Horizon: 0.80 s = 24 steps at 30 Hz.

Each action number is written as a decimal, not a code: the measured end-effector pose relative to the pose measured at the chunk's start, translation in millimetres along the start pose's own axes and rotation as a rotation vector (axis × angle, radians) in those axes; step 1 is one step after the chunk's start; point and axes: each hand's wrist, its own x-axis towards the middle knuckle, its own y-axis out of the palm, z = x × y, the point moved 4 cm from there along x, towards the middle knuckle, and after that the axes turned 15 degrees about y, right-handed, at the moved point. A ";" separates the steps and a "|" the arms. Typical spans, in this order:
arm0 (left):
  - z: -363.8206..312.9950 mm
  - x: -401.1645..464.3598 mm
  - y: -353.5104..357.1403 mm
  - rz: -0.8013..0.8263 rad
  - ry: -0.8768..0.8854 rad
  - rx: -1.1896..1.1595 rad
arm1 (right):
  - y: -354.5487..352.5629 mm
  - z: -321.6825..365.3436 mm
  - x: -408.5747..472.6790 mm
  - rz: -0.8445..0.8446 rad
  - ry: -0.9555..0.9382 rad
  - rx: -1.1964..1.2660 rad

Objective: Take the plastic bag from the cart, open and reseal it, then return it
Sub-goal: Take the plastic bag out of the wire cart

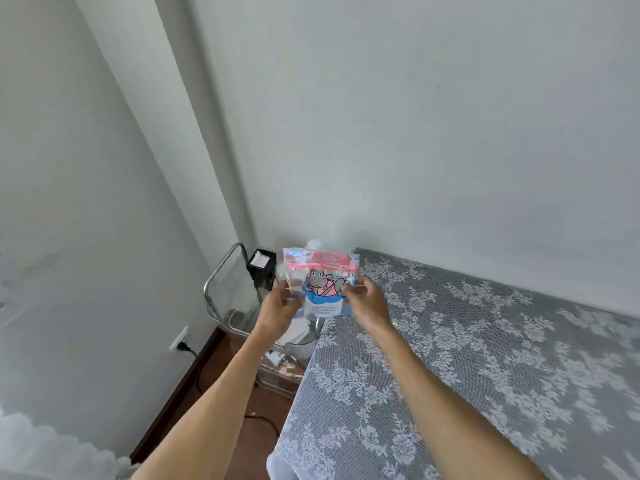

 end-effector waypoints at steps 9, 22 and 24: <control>-50.0 -61.8 163.3 0.149 0.005 -0.192 | -161.9 -87.0 -43.3 -0.152 0.042 -0.011; -15.9 -144.2 325.6 0.412 -0.112 -0.296 | -278.6 -250.5 -87.0 -0.214 0.292 0.031; -8.2 -154.5 332.2 0.424 -0.122 -0.252 | -279.5 -266.8 -90.1 -0.193 0.319 0.042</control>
